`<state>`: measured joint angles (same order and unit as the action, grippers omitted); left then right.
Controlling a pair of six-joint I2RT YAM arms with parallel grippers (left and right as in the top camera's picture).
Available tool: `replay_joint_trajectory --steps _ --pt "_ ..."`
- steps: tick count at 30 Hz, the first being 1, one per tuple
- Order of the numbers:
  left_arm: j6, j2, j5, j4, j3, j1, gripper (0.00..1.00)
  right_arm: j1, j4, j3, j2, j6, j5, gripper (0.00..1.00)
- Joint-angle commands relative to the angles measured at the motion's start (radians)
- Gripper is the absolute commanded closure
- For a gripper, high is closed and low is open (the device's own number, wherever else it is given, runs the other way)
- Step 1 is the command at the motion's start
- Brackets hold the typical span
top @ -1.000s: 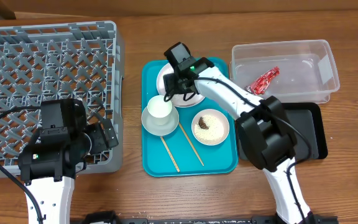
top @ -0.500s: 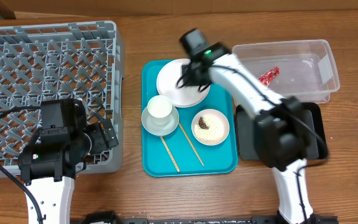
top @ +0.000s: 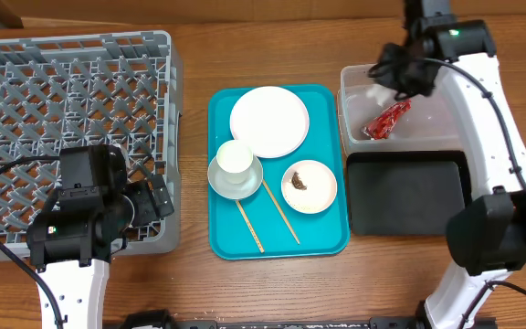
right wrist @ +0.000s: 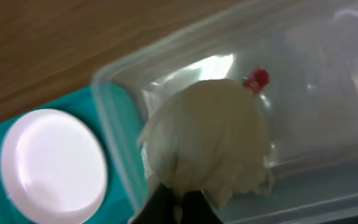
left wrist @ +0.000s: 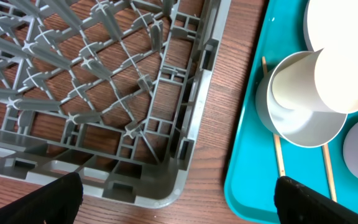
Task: Sort waste into correct bins and load items into the dishwasher
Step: 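Carry the tissue right and drop it into the clear bin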
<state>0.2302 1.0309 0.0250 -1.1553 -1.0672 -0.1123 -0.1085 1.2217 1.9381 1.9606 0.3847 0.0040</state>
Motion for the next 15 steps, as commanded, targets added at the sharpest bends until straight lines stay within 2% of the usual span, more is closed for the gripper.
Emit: replay_joint_trajectory --steps 1,3,4,5,12,15 --pt "0.002 0.001 -0.006 0.003 -0.022 -0.005 0.00 0.031 -0.016 -0.070 0.016 0.012 -0.006 0.78" --pt "0.002 0.001 -0.006 0.003 -0.022 -0.005 0.00 0.044 -0.019 -0.088 0.016 0.012 -0.006 0.42" --pt "0.002 0.001 -0.006 0.003 -0.022 -0.005 0.00 0.050 -0.015 -0.088 0.016 0.006 -0.006 0.31" --pt "0.002 0.001 -0.006 0.003 -0.022 -0.005 0.00 0.053 -0.014 -0.085 0.012 -0.005 -0.005 0.25" --pt "0.002 0.001 -0.006 0.003 -0.022 -0.005 0.00 0.063 0.011 -0.039 -0.114 -0.133 -0.130 0.23" --pt "0.002 0.001 -0.006 0.003 -0.022 -0.005 0.00 0.043 0.080 -0.039 -0.214 -0.232 -0.216 0.28"
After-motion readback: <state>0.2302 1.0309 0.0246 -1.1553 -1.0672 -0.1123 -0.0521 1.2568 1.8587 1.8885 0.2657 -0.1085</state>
